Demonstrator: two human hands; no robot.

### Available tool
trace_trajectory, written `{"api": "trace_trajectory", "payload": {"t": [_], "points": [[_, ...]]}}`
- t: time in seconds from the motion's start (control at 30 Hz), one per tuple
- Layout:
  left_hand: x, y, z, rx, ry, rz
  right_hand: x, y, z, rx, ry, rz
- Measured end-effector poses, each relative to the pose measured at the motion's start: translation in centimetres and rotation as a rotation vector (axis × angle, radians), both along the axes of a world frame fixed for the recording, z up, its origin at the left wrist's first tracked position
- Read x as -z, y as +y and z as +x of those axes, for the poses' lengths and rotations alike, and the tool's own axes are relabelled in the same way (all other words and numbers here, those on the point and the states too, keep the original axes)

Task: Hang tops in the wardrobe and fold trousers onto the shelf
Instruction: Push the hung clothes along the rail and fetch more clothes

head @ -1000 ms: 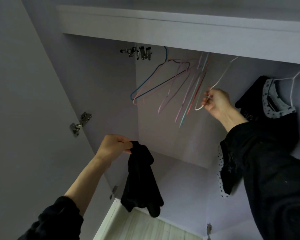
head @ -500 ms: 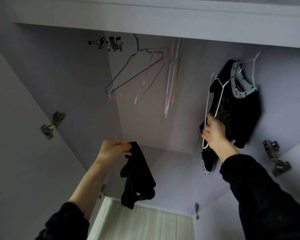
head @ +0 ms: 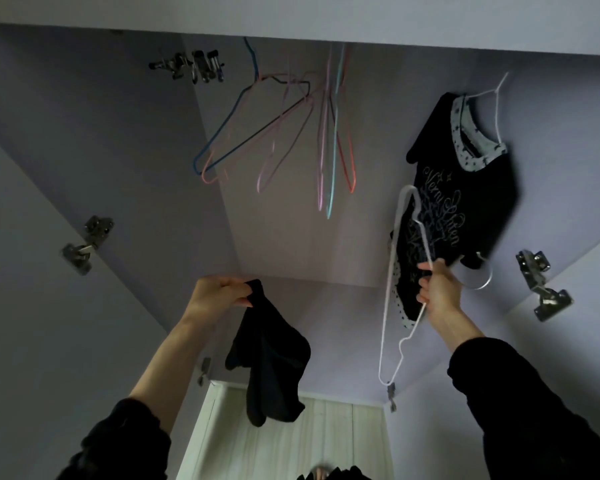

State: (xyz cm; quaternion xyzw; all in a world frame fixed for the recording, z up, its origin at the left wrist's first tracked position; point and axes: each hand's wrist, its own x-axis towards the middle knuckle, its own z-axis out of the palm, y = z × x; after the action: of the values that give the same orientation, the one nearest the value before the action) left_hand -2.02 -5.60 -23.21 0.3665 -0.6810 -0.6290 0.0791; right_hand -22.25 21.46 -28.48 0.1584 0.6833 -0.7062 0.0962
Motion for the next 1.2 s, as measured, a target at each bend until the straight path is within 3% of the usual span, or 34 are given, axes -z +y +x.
{"api": "trace_trajectory", "payload": {"t": [0.2, 0.4, 0.83, 0.97, 1.2], "points": [[1.1, 0.1, 0.4, -0.026, -0.160, 0.051, 1.0, -2.0, 1.9, -0.157, -0.057, 0.113], [0.5, 0.4, 0.9, -0.058, -0.175, 0.073, 0.7, -1.5, 3.5, 0.002, -0.136, -0.219], [1.0, 1.5, 0.9, -0.047, -0.208, 0.039, -3.0, -6.7, 7.5, -0.378, -0.106, -0.776], [0.3, 1.2, 1.3, -0.041, -0.150, 0.076, -3.1, -8.5, 9.1, -0.415, -0.187, -0.770], [-0.9, 0.1, 2.2, -0.017, -0.052, 0.053, -2.6, -10.3, 10.9, -0.462, -0.205, -0.576]]}}
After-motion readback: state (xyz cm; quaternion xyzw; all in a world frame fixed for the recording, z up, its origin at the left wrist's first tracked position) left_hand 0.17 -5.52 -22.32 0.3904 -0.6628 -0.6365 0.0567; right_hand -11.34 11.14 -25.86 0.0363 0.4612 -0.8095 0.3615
